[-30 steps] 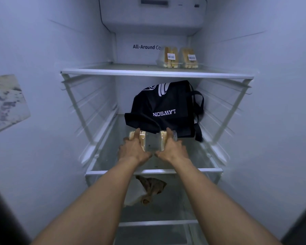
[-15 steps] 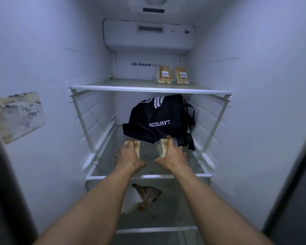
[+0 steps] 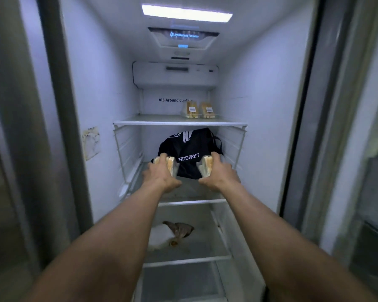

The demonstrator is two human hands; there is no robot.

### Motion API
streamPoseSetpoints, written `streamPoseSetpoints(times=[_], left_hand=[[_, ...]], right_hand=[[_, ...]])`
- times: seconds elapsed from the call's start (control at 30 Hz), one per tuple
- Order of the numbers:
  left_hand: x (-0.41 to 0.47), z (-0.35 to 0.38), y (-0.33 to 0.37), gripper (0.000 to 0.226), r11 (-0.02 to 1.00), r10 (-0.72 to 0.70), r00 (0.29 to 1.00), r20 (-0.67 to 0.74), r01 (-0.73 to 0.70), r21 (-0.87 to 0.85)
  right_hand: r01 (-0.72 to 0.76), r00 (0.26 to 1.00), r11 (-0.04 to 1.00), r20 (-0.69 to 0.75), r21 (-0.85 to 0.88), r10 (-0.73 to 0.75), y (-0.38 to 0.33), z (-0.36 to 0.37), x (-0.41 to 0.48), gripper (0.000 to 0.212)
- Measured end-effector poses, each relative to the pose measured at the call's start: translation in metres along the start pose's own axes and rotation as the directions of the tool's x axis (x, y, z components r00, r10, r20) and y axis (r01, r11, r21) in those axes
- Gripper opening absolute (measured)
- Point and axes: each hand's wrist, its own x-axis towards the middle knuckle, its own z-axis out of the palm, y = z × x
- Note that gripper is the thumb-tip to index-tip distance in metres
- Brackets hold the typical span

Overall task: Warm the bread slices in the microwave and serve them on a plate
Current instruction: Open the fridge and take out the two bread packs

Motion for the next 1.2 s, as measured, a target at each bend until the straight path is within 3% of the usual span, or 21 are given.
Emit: streamPoseSetpoints(times=[0.57,0.73,1.0,1.2], left_hand=[[-0.253,-0.104,0.006,0.096,0.981,0.179,0.983,-0.040,-0.182,-0.065],[-0.313,-0.130,0.014,0.099,0.977,0.206,0.977,0.051,-0.202,-0.071],[-0.383,-0.153,0.080,0.085,0.924,0.356,0.933,0.045,-0.344,-0.169],[-0.433,-0.126,0.123,0.097,0.888,0.426,0.892,0.150,-0.381,-0.257]], right_hand=[[-0.026,0.995,0.999,-0.102,-0.018,0.025,-0.004,-0.111,-0.282,0.098],[-0.025,0.993,1.000,-0.112,-0.017,0.023,0.009,-0.149,-0.352,0.102],[-0.145,0.971,0.989,-0.194,-0.030,0.136,0.051,-0.229,-0.428,0.103],[-0.285,0.923,0.956,-0.288,-0.063,0.257,0.100,-0.271,-0.490,0.104]])
